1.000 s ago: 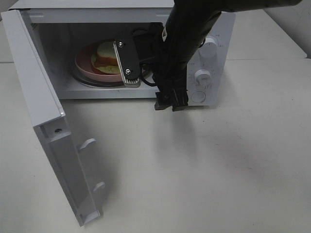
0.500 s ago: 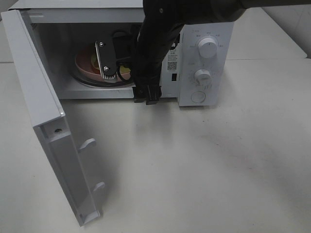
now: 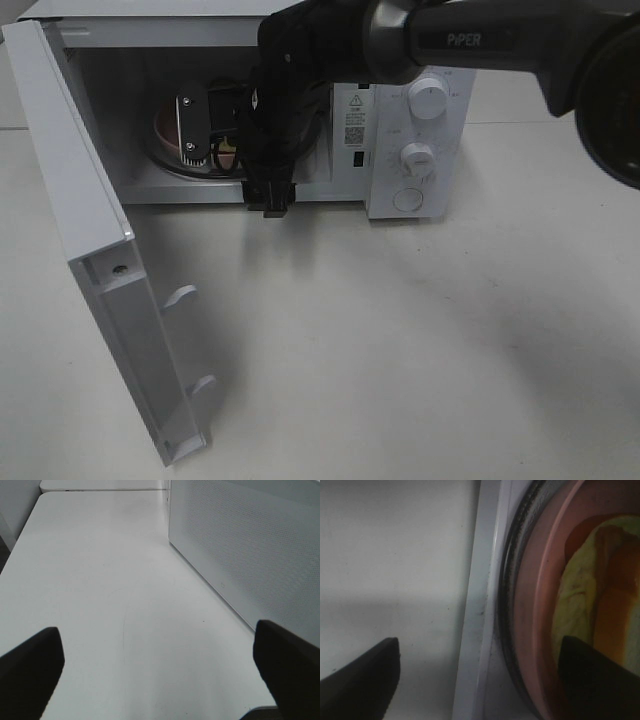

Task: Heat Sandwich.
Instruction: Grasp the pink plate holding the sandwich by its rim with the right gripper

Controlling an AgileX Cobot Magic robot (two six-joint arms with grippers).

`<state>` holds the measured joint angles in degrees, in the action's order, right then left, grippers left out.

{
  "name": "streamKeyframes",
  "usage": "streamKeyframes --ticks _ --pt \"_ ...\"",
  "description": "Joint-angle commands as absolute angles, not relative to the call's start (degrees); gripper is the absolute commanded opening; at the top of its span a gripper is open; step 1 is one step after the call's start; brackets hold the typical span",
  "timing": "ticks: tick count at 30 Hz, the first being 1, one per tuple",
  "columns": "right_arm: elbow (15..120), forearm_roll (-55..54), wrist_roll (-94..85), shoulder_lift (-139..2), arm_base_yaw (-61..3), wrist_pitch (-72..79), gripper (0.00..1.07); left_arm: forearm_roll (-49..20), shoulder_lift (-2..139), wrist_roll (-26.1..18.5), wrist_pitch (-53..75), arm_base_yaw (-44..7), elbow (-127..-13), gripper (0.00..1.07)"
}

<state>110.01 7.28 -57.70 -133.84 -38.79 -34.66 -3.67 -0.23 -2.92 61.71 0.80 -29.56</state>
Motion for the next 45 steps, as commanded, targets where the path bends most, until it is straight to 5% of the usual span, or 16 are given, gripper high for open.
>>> streamKeyframes --ticks 1,25,28,31,34,45 --pt "113.0 7.1 -56.9 -135.7 -38.9 -34.6 0.81 -3.9 -0.6 -2.9 61.1 1.0 -29.6 0.98" --pt "117.6 7.1 -54.0 -141.4 -37.4 -35.9 0.73 -3.9 -0.6 -2.9 61.1 1.0 -29.6 0.98" --pt "117.6 7.2 -53.0 -141.4 -37.4 -35.9 0.60 -3.9 -0.6 -2.9 61.1 1.0 -29.6 0.98" --pt "117.6 7.4 -51.0 -141.4 -37.4 -36.4 0.19 -3.9 -0.6 -2.9 61.1 1.0 -29.6 0.98" --pt "117.6 7.4 -49.3 -141.4 -37.4 -36.9 0.00 -3.9 -0.6 -2.9 61.1 1.0 -29.6 0.98" --pt "117.6 7.4 -48.2 -141.4 -37.4 -37.4 0.00 -3.9 -0.6 -2.9 61.1 1.0 -29.6 0.98"
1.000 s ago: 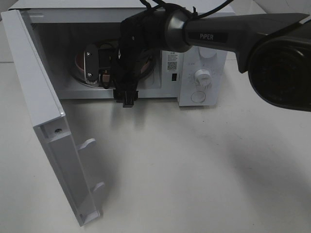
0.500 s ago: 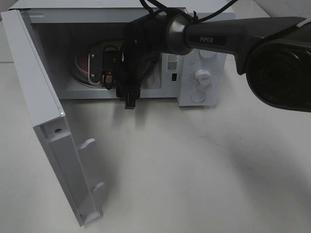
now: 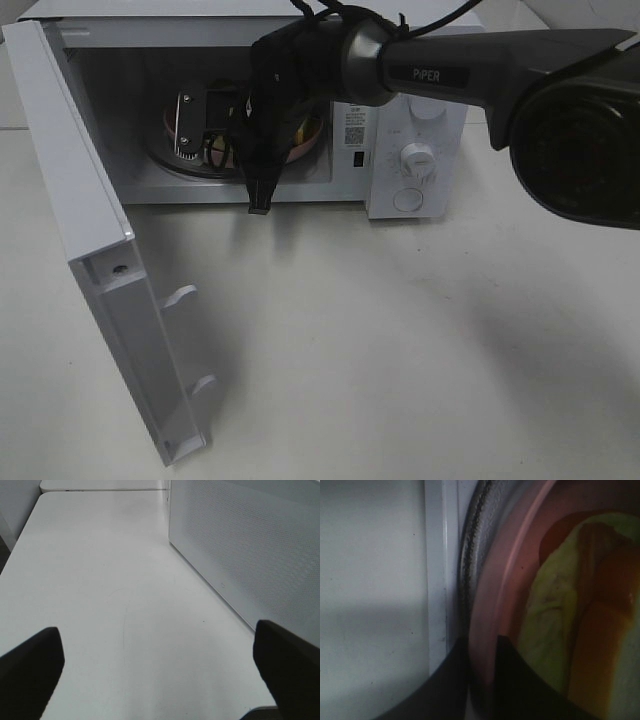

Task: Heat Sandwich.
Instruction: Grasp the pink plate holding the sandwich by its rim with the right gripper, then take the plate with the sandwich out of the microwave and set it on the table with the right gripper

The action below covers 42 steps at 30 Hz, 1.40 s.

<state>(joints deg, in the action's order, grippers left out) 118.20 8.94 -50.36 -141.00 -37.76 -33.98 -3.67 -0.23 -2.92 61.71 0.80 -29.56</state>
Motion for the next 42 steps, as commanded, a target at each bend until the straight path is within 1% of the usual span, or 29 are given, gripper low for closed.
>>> streamKeyframes --ticks 1,13,22,27,28,42 --pt "117.6 7.4 -48.2 -141.4 -37.4 -37.4 0.00 -3.9 -0.6 -2.9 61.1 1.0 -29.6 0.98" --pt "117.6 7.3 -49.2 -141.4 -37.4 -39.4 0.00 -3.9 -0.6 -2.9 61.1 1.0 -29.6 0.98" --pt "117.6 5.4 -54.9 -140.1 -37.4 -42.5 0.00 -3.9 -0.6 -2.9 61.1 1.0 -29.6 0.98" --pt "114.5 2.3 -63.7 -138.0 -37.4 -42.7 0.00 -3.9 -0.6 -2.9 61.1 1.0 -29.6 0.98" --pt "112.5 1.9 -66.4 -136.8 -37.4 -42.6 0.00 -3.9 -0.6 -2.8 61.1 1.0 -29.6 0.98" --pt "101.5 1.3 -72.4 -129.7 -37.4 -40.4 0.00 -3.9 -0.6 -2.9 61.1 1.0 -29.6 0.98"
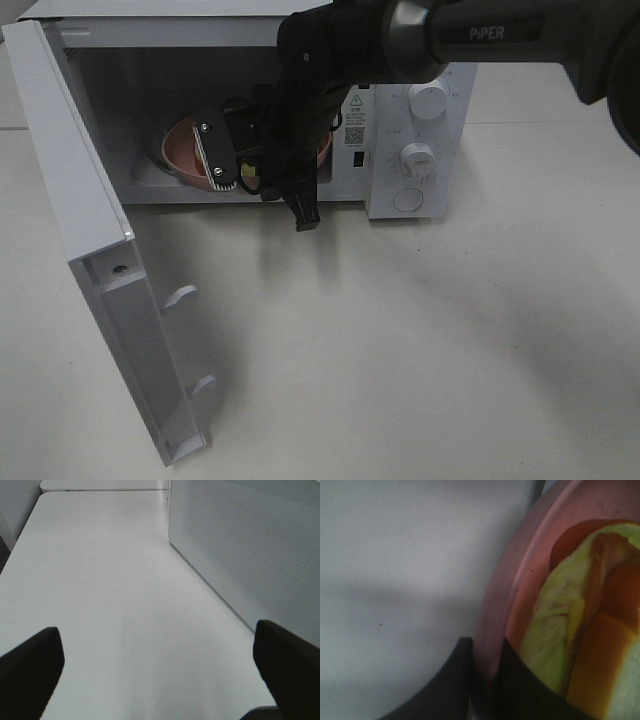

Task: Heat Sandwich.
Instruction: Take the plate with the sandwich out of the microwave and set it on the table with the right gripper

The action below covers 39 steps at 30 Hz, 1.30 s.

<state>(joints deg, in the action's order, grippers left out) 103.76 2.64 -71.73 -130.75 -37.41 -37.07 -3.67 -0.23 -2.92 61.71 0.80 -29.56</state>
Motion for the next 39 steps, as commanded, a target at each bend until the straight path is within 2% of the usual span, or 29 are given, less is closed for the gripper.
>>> streamKeyframes --ticks 1,39 --pt "101.5 1.3 -72.4 -129.7 -37.4 -40.4 0.00 -3.9 -0.6 -2.9 61.1 1.0 -29.6 0.98" --pt "72.7 1.5 -88.0 -107.9 -38.8 -29.3 0.00 -3.9 -0.6 -2.9 61.1 1.0 -29.6 0.98"
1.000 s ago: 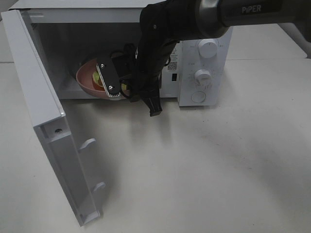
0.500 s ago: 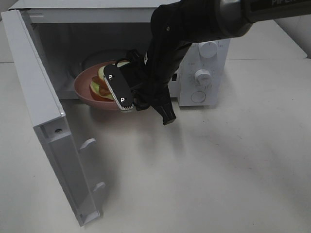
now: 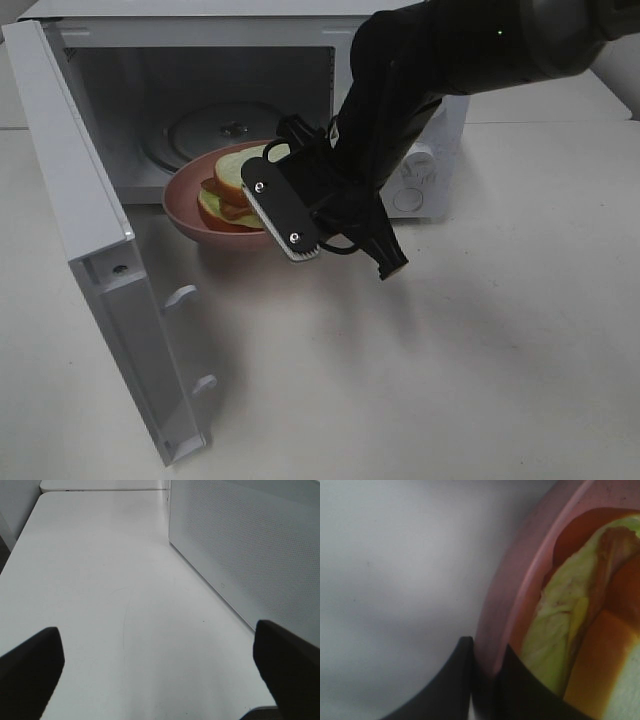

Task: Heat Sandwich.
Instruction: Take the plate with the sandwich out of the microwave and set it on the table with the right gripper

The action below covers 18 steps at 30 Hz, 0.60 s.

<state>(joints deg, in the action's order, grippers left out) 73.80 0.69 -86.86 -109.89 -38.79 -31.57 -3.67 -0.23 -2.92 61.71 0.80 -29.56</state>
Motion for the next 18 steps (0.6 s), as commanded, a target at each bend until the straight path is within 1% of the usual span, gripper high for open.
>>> streamKeyframes --ticks 1,18 --pt "70.3 1.5 -88.5 -106.3 -38.9 -28.2 0.00 -3.9 -0.6 -2.9 61.1 1.0 -29.6 0.98" --pt "54.5 3.1 -88.5 -91.7 -38.9 -23.3 0.00 -3.9 -0.6 -2.9 61.1 1.0 -29.6 0.98"
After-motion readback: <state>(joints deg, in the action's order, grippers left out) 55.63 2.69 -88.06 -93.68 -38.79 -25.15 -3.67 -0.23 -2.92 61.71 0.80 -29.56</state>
